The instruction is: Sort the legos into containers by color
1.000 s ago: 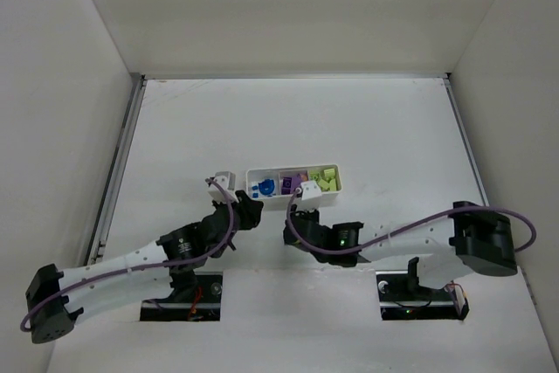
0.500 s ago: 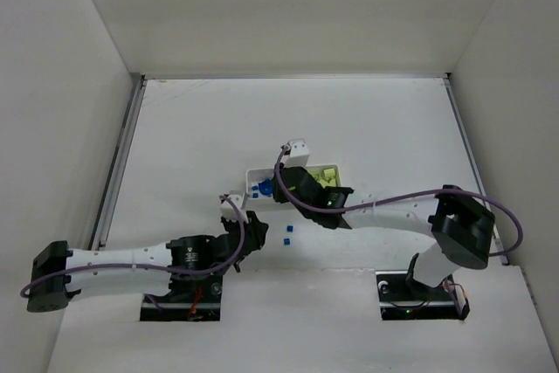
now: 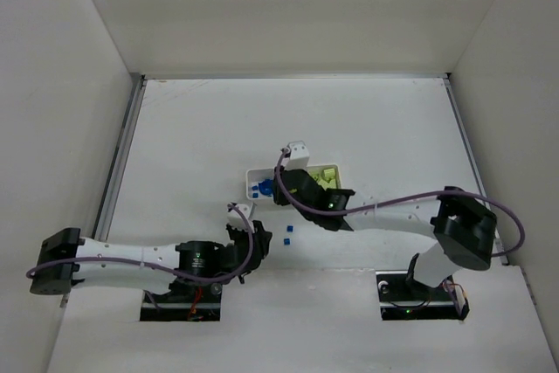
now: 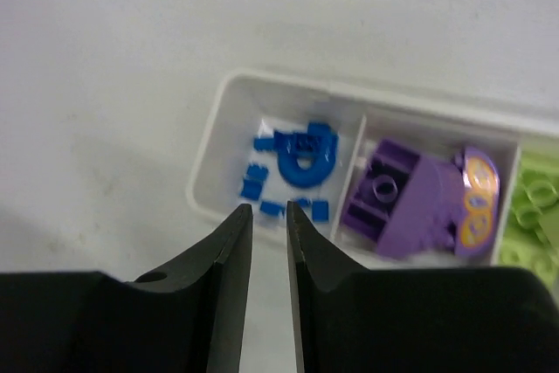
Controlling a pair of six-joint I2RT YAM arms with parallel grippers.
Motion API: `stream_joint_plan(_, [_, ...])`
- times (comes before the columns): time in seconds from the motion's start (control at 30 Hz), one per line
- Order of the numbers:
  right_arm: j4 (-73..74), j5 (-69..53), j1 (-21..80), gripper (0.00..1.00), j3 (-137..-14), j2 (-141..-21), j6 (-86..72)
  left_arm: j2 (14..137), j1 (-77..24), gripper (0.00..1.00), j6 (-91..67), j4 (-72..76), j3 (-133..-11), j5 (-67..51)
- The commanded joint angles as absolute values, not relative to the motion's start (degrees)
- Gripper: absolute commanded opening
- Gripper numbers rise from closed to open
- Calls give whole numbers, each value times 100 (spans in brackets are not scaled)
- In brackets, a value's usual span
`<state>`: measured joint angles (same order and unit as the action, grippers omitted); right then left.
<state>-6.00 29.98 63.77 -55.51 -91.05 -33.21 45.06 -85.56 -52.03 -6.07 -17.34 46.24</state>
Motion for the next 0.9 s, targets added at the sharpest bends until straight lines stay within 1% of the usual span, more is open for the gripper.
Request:
stream_joint_plan(0.0, [-212,3585,6946,28,-4933,-8465,-3734,4150,-8548,31,-5466,-799,-1740,5115])
stream_joint_plan(0.1, [227,3866,7404,30,-4518,-8323,-4349,3815,-8284,31,-5537,-1019,-1749,5054])
stream_joint_plan(0.2, [684,3999,7677,42,-4456,-8472,-4850,3630,-8073,31,-5537,-1090,-1732,4922])
stream_joint_plan(0.3, [992,3999,7756,46,-4614,-8858,-5071,3586,-8002,31,-5537,-1064,-1696,4843])
stream_joint_plan(0.53, [1371,4052,7756,46,-4878,-9351,-5353,3647,-8003,31,-5537,-1002,-1705,4860])
stream_joint_plan(0.87, [1108,4034,7756,45,-5027,-9492,-5124,3656,-8011,31,-5502,-949,-1714,4896])
